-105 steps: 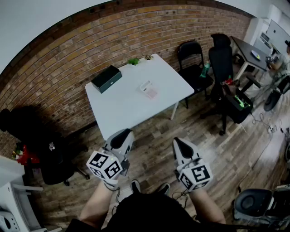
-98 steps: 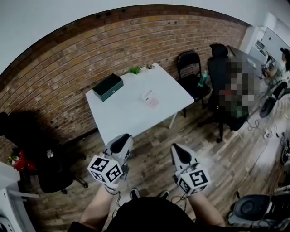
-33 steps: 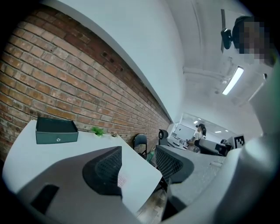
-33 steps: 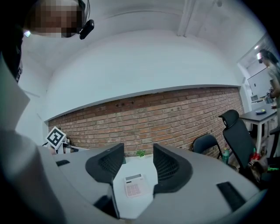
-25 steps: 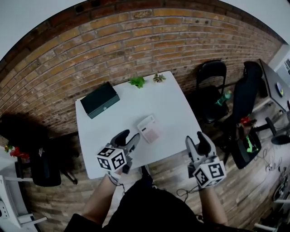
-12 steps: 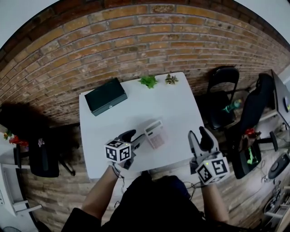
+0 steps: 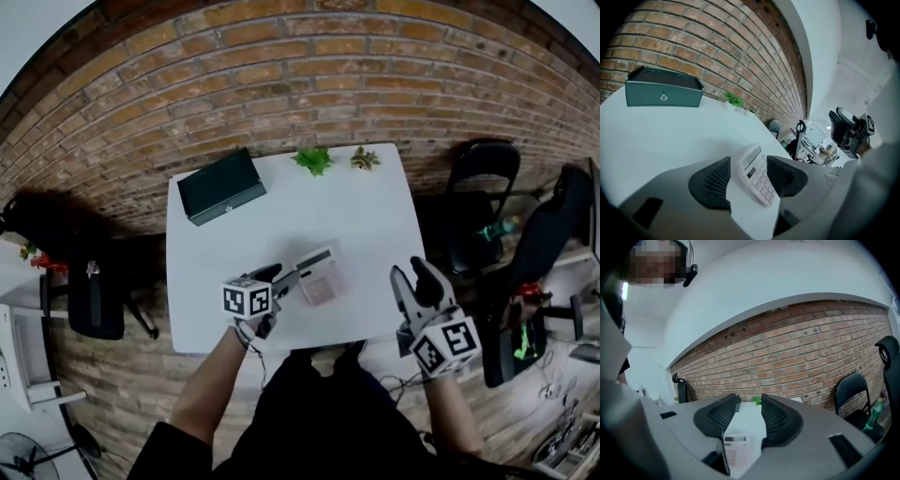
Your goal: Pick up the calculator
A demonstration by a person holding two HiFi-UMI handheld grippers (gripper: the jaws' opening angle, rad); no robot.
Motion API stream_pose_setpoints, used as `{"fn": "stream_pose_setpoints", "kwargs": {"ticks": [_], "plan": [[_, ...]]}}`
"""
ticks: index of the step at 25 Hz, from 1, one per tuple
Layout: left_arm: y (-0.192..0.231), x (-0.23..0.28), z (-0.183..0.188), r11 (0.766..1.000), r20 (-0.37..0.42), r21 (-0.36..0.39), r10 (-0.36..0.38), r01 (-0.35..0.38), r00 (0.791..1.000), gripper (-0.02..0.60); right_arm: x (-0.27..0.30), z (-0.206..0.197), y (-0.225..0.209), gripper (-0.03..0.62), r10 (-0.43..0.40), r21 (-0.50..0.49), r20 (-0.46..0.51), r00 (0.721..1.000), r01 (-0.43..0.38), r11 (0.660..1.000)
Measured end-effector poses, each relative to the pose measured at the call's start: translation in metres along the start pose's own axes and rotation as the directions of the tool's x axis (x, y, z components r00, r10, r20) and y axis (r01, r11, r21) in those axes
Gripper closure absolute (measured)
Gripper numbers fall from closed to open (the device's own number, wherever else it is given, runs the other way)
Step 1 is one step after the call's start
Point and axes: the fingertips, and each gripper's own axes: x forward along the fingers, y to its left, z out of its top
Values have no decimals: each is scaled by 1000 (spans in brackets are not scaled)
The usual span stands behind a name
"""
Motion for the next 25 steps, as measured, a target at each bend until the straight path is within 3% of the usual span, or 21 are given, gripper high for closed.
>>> {"fn": "stream_pose_setpoints", "kwargs": {"ticks": [11, 17, 25], "plan": [[19, 50, -11, 996, -58, -84, 27, -32, 998, 344, 10, -18, -30, 430, 3, 54, -40, 999, -1, 999], [15, 61, -6, 992, -38, -129, -16, 11, 999, 344, 15, -20, -27, 434, 4, 74, -32, 999, -1, 997], [12, 76, -4, 990, -52, -128, -64, 57, 997, 364, 16, -30, -28, 433, -9, 96, -48, 999, 14, 995]]}}
